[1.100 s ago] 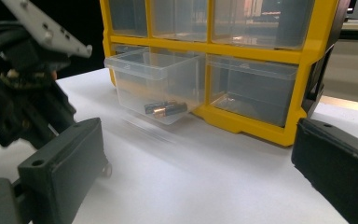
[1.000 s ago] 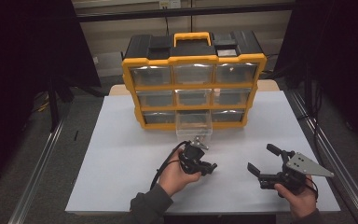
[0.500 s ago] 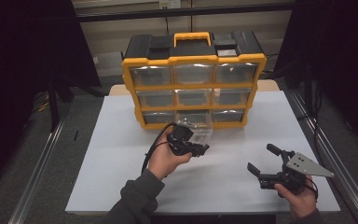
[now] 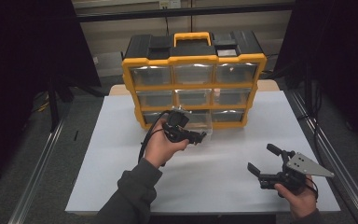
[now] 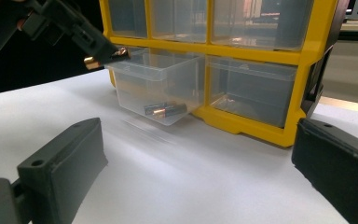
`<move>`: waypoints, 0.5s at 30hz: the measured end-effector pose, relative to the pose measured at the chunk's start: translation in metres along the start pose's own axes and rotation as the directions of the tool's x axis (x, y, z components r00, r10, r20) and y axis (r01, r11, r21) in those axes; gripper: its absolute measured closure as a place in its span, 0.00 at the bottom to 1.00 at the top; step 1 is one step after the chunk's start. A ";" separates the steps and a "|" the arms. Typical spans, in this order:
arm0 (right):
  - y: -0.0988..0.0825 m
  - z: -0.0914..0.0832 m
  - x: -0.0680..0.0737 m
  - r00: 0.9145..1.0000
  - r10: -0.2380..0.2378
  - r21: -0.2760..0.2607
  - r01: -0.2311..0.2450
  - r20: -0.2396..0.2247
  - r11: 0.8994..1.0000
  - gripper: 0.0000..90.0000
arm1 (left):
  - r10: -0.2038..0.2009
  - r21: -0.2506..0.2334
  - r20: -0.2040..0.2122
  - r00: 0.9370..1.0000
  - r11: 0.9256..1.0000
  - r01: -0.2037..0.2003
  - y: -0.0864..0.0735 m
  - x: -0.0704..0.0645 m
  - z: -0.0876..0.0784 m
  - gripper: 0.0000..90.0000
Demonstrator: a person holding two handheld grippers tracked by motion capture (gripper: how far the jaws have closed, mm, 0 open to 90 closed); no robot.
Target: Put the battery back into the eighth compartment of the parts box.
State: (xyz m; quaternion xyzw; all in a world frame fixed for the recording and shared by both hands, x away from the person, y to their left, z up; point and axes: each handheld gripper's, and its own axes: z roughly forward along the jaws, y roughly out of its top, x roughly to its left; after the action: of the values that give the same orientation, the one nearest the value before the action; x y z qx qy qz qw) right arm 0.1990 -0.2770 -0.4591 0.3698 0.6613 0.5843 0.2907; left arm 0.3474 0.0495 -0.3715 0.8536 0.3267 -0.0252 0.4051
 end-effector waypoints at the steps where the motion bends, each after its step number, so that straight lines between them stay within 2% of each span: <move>1: 0.000 0.000 0.000 1.000 -0.001 0.000 0.001 -0.001 1.000 0.02 | -0.005 -0.002 0.001 1.000 1.000 0.005 0.002 0.001 -0.001 0.86; 10: 0.000 0.000 0.000 1.000 0.002 0.000 -0.002 -0.001 1.000 0.02 | -0.030 -0.045 -0.038 0.999 0.999 0.029 0.016 0.013 -0.009 0.86; 15: 0.000 0.000 0.000 1.000 -0.001 -0.001 0.001 0.002 1.000 0.02 | -0.055 -0.063 -0.077 0.996 0.997 0.050 0.023 0.023 -0.009 0.86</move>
State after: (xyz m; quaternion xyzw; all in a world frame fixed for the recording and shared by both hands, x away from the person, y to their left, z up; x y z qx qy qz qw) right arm 0.1992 -0.2772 -0.4590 0.3700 0.6609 0.5841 0.2919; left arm 0.3768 0.0573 -0.3568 0.8323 0.3653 0.0078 0.4168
